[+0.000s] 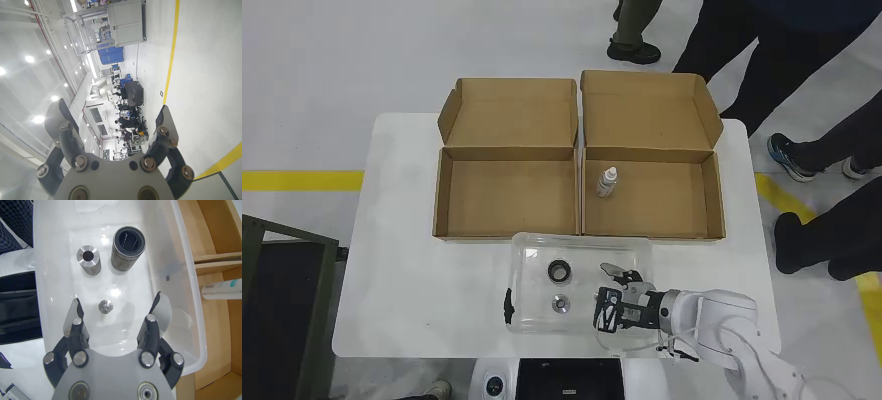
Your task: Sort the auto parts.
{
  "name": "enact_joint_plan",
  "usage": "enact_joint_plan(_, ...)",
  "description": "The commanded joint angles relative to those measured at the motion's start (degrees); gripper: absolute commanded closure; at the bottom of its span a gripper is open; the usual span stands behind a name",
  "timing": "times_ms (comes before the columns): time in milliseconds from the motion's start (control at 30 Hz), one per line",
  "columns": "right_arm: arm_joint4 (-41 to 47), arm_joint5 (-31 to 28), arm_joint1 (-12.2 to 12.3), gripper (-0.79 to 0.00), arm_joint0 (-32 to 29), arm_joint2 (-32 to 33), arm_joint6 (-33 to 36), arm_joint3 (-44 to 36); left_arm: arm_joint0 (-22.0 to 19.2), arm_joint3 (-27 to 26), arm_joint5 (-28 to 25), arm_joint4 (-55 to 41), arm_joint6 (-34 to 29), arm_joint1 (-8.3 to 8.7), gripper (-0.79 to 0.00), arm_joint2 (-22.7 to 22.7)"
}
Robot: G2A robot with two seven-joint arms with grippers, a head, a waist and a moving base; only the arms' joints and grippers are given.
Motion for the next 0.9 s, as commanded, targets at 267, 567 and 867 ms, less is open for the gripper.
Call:
enact_joint_plan(267,-3.2,0.2,0.0,-0.523,1.9,-3.0,0.6,1.7,0.0,0.0,0.0,0.0,0.0,0.00,-0.785,0.0)
enact_joint_plan(567,-5.8,-0.2,0.2,-0.453,2.6,-4.7,0.8,2.7,0.0,0.0,0.0,0.0,0.0,0.00,-0.785,0.0)
enact_joint_plan(867,-7.6,-1.0,0.4,-0.314,3.2,-6.1,0.7,3.4,0.0,0.0,0.0,0.0,0.0,0.00,-0.785,0.0)
